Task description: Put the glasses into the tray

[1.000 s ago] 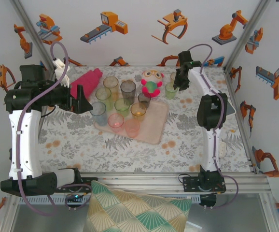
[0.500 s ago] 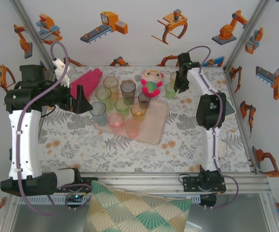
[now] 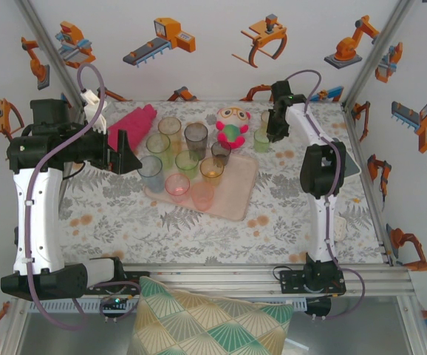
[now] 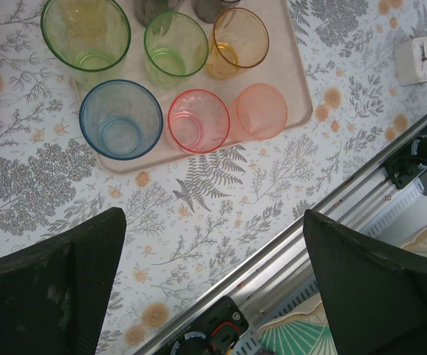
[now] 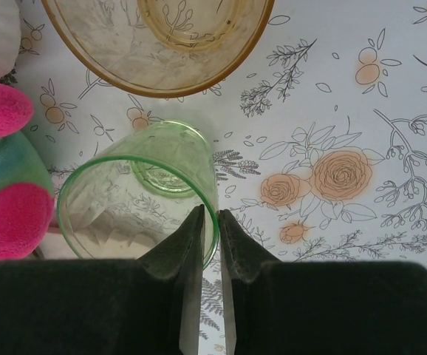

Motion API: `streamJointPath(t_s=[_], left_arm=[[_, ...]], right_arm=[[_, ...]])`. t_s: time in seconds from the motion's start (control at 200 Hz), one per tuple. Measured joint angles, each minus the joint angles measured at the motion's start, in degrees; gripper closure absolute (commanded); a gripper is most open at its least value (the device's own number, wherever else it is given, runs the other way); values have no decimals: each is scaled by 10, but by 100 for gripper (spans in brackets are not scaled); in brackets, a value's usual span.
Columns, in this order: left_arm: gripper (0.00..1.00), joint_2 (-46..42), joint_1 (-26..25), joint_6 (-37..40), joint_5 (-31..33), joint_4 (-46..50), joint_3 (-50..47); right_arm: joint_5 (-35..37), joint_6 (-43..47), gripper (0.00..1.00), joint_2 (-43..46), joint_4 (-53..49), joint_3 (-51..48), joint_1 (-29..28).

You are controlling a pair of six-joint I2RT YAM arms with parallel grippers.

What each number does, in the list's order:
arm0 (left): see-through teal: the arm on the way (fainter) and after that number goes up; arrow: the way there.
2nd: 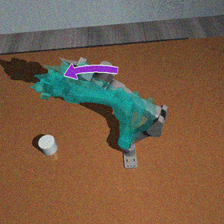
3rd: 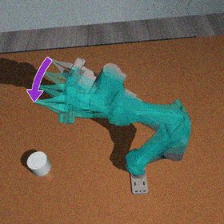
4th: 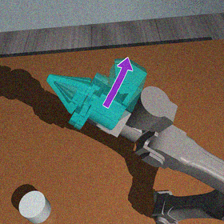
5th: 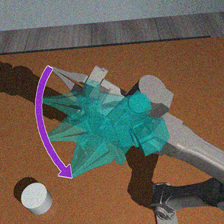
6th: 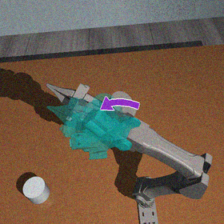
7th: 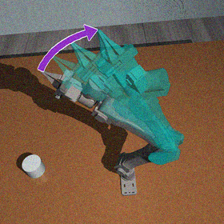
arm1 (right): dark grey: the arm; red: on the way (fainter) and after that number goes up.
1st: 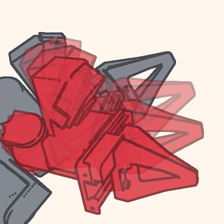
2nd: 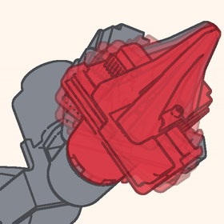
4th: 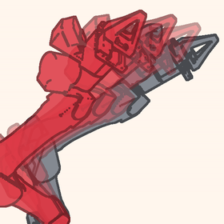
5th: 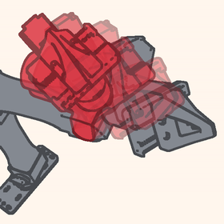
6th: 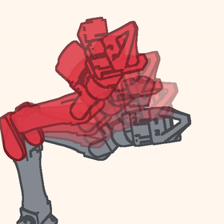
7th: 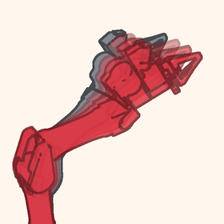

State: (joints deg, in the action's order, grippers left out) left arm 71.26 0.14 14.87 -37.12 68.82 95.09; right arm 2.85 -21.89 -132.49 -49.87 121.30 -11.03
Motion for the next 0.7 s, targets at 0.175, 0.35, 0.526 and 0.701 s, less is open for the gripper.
streamJointPath(t_s=[0.175, 0.35, 0.526, 0.701], left_arm=[[3, 0, 0, 0, 0, 0, 0], [3, 0, 0, 0, 0, 0, 0], [3, 0, 0, 0, 0, 0, 0], [3, 0, 0, 0, 0, 0, 0]], right_arm=[[4, 5, 88, 0, -5, 1, 0], [7, 6, 91, 0, -5, 1, 0], [8, 8, 92, 0, -5, 1, 0], [8, 9, 93, 4, -8, 1, 0]])
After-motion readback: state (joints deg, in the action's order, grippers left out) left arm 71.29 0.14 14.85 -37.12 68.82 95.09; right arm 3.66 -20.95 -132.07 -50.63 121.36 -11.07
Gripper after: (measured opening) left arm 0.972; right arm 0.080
